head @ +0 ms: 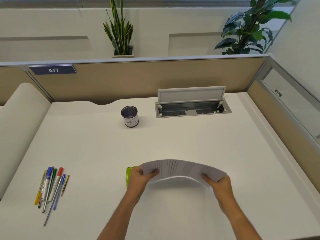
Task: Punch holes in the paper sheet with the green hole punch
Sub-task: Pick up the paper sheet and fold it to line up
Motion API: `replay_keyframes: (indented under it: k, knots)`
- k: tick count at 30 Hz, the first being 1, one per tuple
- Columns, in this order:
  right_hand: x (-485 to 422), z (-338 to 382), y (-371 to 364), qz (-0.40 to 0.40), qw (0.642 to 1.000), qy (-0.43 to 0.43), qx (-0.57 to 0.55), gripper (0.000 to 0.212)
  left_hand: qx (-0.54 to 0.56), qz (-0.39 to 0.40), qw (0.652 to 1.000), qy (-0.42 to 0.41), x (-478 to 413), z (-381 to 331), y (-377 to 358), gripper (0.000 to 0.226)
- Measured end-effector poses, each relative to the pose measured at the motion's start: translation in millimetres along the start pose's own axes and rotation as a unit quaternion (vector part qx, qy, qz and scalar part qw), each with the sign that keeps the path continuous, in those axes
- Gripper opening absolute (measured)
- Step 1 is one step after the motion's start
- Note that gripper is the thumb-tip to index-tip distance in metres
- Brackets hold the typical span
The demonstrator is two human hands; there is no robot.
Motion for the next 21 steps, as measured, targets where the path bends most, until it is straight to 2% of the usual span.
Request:
replay_keyframes:
  k: [3,10,13,15,17,19,21]
  knots:
    - [3,-19,-4,-0.009,1.0,-0.021,-0.001,0.028,-0.013,-0.023,0.999,0.024,6,16,-7,0.02]
    - [13,-37,-10,-0.016,0.999,-0.042,-0.021,0.03,-0.035,-0.014,0.999,0.03,13,30,-18,0.02]
    - [15,-36,-8,-0.017,0.999,-0.03,-0.001,0.033,-0.058,-0.025,0.998,0.011,16,23,-16,0.021]
    - [17,-12,3,-0.024,0.999,0.018,0.011,0.036,-0.088,-0.025,0.995,-0.036,11,5,-10,0.035]
    - [25,23,15,-0.036,0.99,0.113,0.07,0.047,-0.151,0.003,0.982,-0.117,6,-21,-7,0.043]
    - [38,59,22,-0.073,0.949,0.223,0.21,0.061,-0.219,0.037,0.957,-0.186,3,-43,-7,0.03]
    - [46,85,11,-0.059,0.885,0.313,0.34,0.07,-0.29,0.073,0.922,-0.247,5,-60,-12,0.029]
Point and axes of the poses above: each hand's wrist, its own x-axis away from the middle knuckle, its own y-axis out of the back of the hand, z = x × y, the point moved 8 cm from there along -x, towards the middle knuckle, and after that the axes turned 5 degrees about -y, right-handed, at the moved point
